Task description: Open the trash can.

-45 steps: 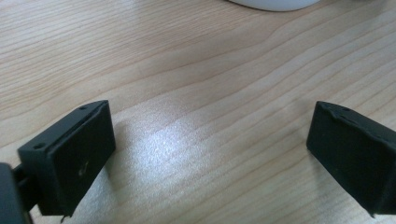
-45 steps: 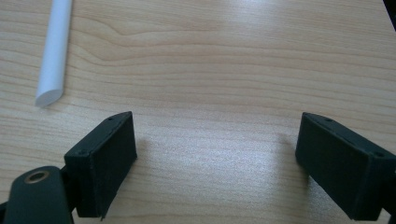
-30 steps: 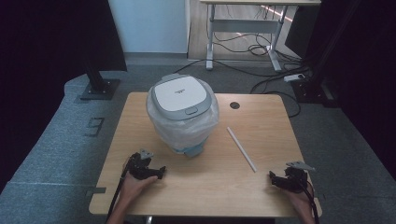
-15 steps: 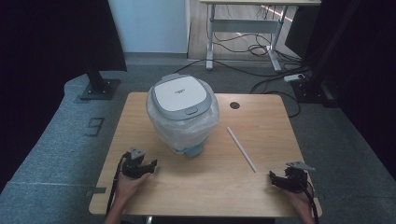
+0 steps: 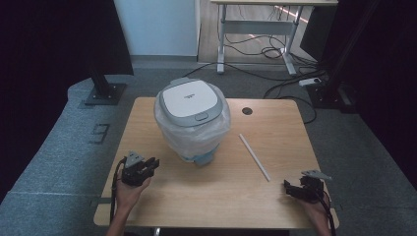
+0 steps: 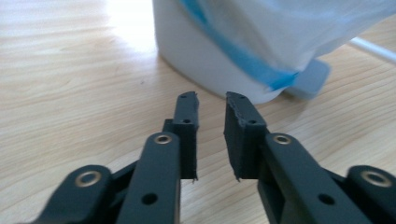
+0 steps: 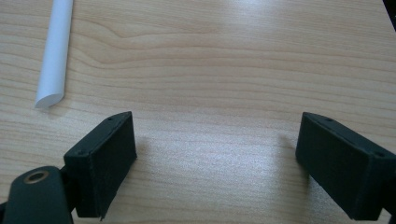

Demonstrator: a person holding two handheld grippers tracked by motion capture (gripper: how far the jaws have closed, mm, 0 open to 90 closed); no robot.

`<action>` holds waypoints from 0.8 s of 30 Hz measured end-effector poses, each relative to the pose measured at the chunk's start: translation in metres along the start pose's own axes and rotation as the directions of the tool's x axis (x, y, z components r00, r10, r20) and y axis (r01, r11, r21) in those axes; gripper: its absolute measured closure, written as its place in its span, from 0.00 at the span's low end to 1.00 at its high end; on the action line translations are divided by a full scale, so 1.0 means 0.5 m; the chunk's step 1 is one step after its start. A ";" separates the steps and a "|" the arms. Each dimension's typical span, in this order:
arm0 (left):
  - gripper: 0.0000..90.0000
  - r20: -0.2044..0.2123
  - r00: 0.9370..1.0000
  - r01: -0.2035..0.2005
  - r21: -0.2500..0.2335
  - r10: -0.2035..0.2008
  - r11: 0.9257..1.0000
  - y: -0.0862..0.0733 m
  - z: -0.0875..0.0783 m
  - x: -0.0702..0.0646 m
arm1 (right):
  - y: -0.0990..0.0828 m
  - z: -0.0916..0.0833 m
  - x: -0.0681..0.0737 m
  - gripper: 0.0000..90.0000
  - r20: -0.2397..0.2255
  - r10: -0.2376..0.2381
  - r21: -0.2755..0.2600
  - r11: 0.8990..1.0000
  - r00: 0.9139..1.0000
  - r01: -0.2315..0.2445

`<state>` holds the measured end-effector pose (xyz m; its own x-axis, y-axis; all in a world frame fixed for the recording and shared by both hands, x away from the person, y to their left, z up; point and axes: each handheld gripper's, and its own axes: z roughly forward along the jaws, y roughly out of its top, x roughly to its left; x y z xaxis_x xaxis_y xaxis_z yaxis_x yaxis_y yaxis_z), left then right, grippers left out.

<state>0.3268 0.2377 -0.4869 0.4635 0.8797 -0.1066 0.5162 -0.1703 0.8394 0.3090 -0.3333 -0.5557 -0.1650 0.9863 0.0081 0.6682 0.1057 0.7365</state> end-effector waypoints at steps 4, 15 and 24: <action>0.93 0.025 1.000 -0.003 -0.008 0.003 1.000 0.008 -0.008 -0.004 | 0.000 0.000 0.000 0.14 0.000 0.001 -0.002 1.000 1.000 -0.001; 1.00 0.095 0.995 0.009 -0.063 -0.003 0.998 0.047 -0.037 -0.011 | 0.000 0.000 0.000 0.14 0.003 0.005 -0.002 1.000 1.000 -0.005; 1.00 0.129 0.991 -0.005 -0.104 0.018 0.995 0.086 -0.055 -0.025 | 0.000 0.000 0.001 0.14 0.007 0.008 -0.003 1.000 1.000 -0.008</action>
<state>0.3233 0.2315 -0.4344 0.5621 0.8116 -0.1595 0.4361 -0.1270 0.8909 0.3091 -0.3328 -0.5557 -0.1548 0.9879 0.0096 0.6675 0.0974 0.7382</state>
